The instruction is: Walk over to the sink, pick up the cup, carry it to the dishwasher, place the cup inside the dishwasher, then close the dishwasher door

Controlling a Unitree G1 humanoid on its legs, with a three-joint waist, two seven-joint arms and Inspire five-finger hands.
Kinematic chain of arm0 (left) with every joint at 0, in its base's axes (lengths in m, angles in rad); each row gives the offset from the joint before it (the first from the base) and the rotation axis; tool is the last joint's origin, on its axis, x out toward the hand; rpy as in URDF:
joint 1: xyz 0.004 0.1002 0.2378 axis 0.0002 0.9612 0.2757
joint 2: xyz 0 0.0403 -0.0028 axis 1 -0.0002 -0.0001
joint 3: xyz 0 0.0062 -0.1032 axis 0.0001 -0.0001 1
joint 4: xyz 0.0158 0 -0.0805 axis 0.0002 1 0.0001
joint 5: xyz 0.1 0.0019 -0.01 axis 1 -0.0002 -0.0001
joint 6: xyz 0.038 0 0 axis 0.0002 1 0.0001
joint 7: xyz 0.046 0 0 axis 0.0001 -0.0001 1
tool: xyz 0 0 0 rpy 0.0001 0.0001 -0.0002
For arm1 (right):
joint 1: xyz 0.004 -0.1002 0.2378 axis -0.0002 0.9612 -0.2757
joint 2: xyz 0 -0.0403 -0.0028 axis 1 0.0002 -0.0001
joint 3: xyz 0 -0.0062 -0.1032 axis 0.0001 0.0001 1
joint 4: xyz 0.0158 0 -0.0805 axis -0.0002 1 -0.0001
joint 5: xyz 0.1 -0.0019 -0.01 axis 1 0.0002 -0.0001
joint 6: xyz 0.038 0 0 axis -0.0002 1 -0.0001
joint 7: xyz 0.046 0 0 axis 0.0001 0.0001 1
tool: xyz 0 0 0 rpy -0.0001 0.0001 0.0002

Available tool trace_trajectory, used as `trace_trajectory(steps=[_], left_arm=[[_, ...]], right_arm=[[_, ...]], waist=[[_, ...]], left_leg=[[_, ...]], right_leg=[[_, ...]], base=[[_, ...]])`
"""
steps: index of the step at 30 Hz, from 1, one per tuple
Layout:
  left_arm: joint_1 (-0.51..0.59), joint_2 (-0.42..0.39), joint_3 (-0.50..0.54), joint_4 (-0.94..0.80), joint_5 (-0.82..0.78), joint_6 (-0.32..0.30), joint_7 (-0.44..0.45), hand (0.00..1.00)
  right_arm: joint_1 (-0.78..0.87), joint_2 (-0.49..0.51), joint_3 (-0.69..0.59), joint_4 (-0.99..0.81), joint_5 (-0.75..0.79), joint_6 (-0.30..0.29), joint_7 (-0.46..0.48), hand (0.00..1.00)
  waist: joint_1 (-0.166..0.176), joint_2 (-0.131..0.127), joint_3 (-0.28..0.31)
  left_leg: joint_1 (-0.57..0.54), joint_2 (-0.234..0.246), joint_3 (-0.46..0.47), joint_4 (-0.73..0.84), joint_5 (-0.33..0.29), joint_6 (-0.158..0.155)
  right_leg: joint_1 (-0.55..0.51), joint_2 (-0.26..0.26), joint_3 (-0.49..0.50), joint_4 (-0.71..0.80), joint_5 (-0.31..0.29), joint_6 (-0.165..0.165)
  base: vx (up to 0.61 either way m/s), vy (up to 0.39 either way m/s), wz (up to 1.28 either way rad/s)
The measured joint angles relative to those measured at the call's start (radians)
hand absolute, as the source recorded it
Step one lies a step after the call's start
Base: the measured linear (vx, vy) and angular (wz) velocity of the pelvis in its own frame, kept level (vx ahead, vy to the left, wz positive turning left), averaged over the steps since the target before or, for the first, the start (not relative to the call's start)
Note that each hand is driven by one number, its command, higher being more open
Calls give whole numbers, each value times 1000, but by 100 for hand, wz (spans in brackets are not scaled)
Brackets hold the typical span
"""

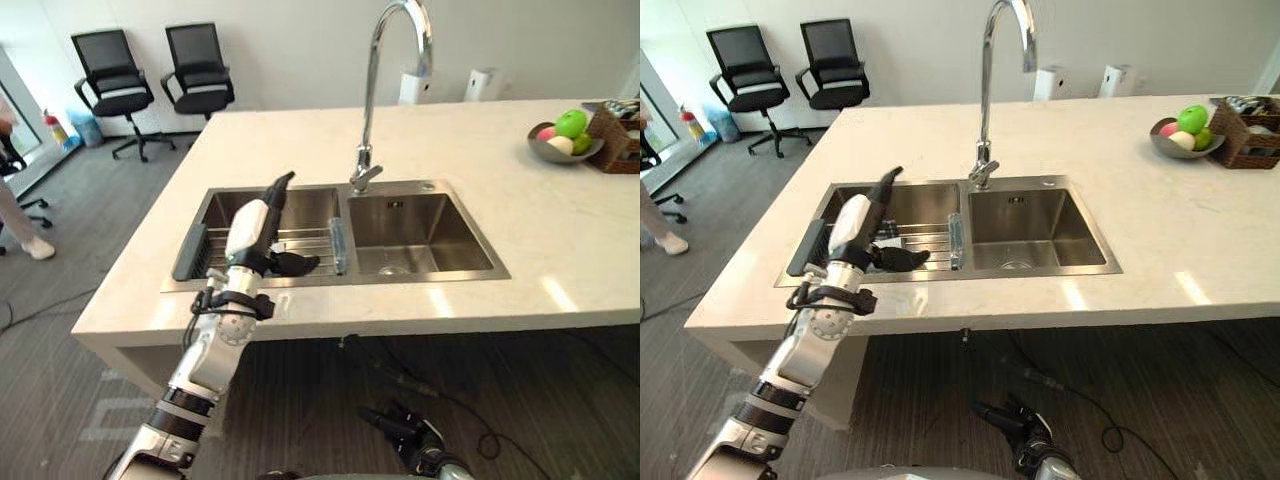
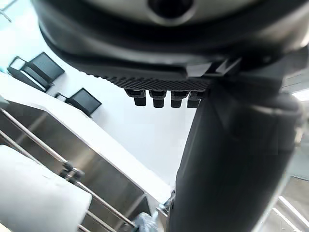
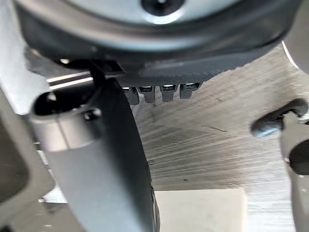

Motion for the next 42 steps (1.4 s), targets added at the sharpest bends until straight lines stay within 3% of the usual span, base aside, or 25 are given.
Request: trace_trajectory(steps=[3, 6, 7, 11, 12, 13, 14, 15, 17, 18, 20, 22, 26, 27, 31, 36, 42], left_arm=[[-27, 43, -2, 0, -15, 13, -65, 100], [-83, 98, -9, -2, -54, -15, -233, 100], [-125, 132, -37, -2, -95, -40, -338, 100], [-202, 188, -82, 13, -161, -94, -485, 100], [-215, 191, -82, 27, -170, -102, -522, 100], [-217, 191, -82, 33, -170, -102, -538, 100], [-217, 194, -84, 38, -170, -103, -570, 100], [-218, 207, -94, 40, -170, -107, -594, 100], [-217, 229, -121, 56, -169, -111, -615, 100], [-216, 226, -124, 70, -169, -105, -625, 100], [-216, 255, -114, 69, -170, -103, -625, 100], [-216, 297, -99, 70, -169, -100, -627, 100], [-216, 305, -40, 57, -170, -91, -630, 100], [-222, 304, -38, 57, -171, -92, -632, 100], [-236, 297, -39, 57, -189, -100, -633, 100], [-244, 278, -39, 80, -182, -98, -637, 100], [-239, 268, -39, 193, 26, -92, -634, 100]], right_arm=[[1, 2, 5, -1, -19, 7, 9, 100], [7, -7, 6, -4, -54, 26, 25, 100], [22, -18, 6, -4, -74, 52, 33, 100], [32, -31, 3, -26, -79, 77, 40, 100], [37, -31, 1, -30, -78, 77, 40, 100], [39, -32, 0, -30, -78, 77, 40, 100], [39, -34, -2, -39, -77, 71, 40, 100], [38, -31, -2, -60, -77, 67, 41, 100], [46, -26, -1, -77, -74, 56, 41, 100], [44, -25, 1, -80, -72, 54, 42, 100], [39, -8, 3, -93, -65, 54, 46, 100], [48, 5, 17, -109, -58, 58, 61, 100], [43, 3, 46, -112, -59, 103, 92, 100], [42, -1, 45, -113, -60, 116, 105, 100], [47, -34, 37, -111, -72, 126, 108, 100], [42, -69, 11, -75, -76, 116, 114, 100], [-4, -82, 1, 12, -82, 104, 142, 100]], waist=[[0, 0, -3], [-6, 4, -22], [-3, 1, -26], [-2, -5, -31], [-2, -7, -35], [-3, -5, -37], [-3, -4, -38], [-1, -23, -38], [-8, -52, -43], [-10, -49, -49], [-4, -48, -49], [-5, -60, -52], [3, -40, -51], [-1, -30, -45], [-4, -28, -45], [-5, -23, -46], [-23, 9, -43]], left_leg=[[59, 6, 26, -44, 3, -17], [82, -7, 47, -136, 51, -29], [105, -16, 50, -196, 81, -33], [111, -33, 38, -247, 107, -33], [109, -40, 27, -247, 101, -31], [109, -41, 20, -248, 97, -28], [110, -41, 7, -248, 83, -26], [122, -50, -8, -246, 71, -16], [153, -66, -48, -244, 55, -4], [160, -51, -70, -228, 41, -2], [151, -31, -88, -191, 12, -14], [151, -35, -98, -156, -2, -27], [138, -1, -96, -97, -42, -55], [138, 22, -94, -88, -50, -65], [144, 46, -75, -96, -55, -79], [145, 41, -71, -121, -48, -80], [148, 29, -89, -135, -39, -74]], right_leg=[[27, 3, 28, -7, -3, 3], [-2, 8, 43, -12, -16, 7], [-4, 11, 44, -12, -16, 7], [-12, 6, 28, -2, -18, 14], [-21, 0, 14, 31, -26, 28], [-38, -2, 8, 76, -33, 39], [-108, -8, -5, 237, -49, 63], [-212, -30, -10, 468, -40, 58], [-317, -64, 3, 721, 27, 50], [-338, -56, 2, 725, -27, 37], [-354, -46, 8, 571, -43, 31], [-351, -51, 11, 369, 104, 1], [-225, -25, -5, 125, 95, 46], [-201, 1, -8, 77, 116, 35], [-182, 33, 3, 13, 142, 23], [-164, 41, -1, -43, 170, 26], [-124, 34, -18, -120, 209, 25]], base=[[16, -73, -34], [-51, -69, -18], [-33, -49, -4], [20, -29, 11], [43, -11, 20], [37, -3, 31], [21, 28, 37], [31, 43, 39], [105, 16, 58], [127, -5, 63], [91, -1, 41], [129, -67, 23], [156, -131, -9], [60, -133, -21], [36, -65, -15], [56, -4, -2], [12, 6, 7]])
